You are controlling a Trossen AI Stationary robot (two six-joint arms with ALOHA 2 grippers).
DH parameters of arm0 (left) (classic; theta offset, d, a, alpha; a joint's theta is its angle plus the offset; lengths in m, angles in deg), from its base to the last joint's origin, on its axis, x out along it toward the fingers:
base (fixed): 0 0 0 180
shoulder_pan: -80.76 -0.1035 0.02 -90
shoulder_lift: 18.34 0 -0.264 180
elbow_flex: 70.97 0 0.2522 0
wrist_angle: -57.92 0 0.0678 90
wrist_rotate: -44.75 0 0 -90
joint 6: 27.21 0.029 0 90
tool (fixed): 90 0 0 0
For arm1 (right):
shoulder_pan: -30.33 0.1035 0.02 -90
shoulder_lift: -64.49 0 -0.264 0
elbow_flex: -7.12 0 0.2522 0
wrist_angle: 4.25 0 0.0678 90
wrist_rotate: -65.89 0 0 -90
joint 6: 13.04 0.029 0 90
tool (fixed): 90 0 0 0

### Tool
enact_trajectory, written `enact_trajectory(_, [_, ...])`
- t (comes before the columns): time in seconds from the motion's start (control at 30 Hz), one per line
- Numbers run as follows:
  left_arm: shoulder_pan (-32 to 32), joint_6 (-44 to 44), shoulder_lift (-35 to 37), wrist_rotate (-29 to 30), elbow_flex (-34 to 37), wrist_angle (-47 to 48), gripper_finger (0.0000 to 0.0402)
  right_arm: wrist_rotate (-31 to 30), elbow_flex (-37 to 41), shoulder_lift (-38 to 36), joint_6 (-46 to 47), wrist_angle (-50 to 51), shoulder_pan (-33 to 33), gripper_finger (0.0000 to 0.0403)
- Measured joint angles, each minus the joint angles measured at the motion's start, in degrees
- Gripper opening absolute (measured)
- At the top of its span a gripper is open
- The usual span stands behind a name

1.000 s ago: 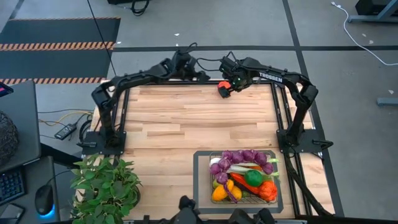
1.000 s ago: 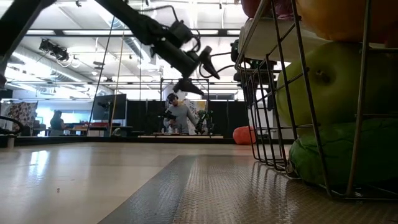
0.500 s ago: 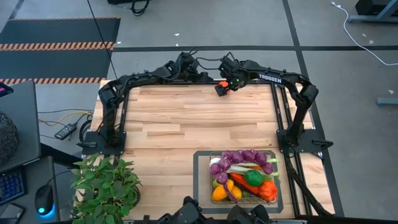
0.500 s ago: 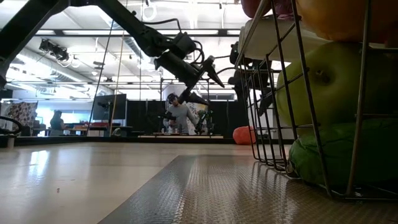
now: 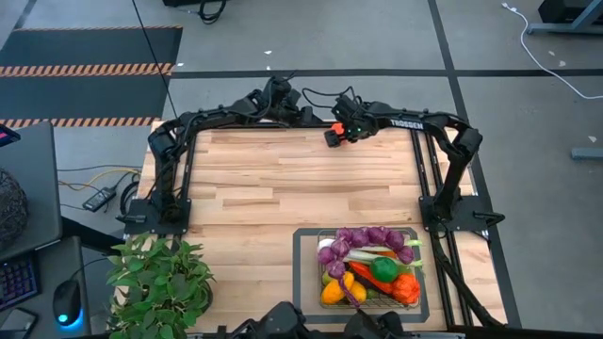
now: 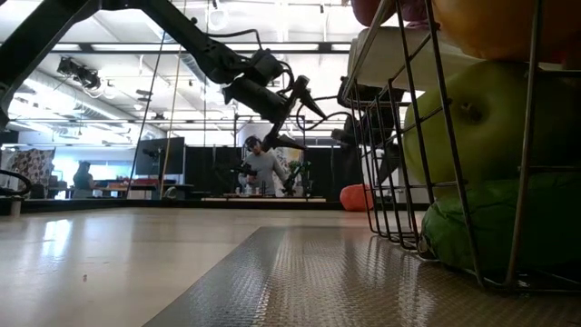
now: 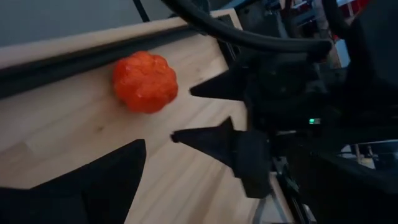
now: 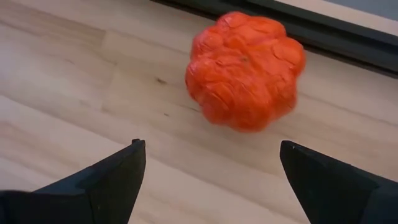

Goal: Build produce basket
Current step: Put the tangerine into the wire basket

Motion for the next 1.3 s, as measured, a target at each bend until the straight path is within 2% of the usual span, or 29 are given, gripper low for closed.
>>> enact_trajectory(0.13, [0.0,-2.2,0.0,-1.7,0.0,0.0,0.0394,-0.5,2.0,0.0,1.3,-4.0,0.0,0.0373])
enact_trajectory(0.3, [0.2,-2.6,0.0,-2.5,0.0,0.0,0.0393,-4.5,3.1,0.0,2.6,-5.0,-0.3,0.0373])
enact_trajectory(1.3, [0.9,-2.7,0.1,-5.9,0.0,1.3,0.0393,-6.5,3.8,3.7,5.5,-12.1,-1.1,0.0373])
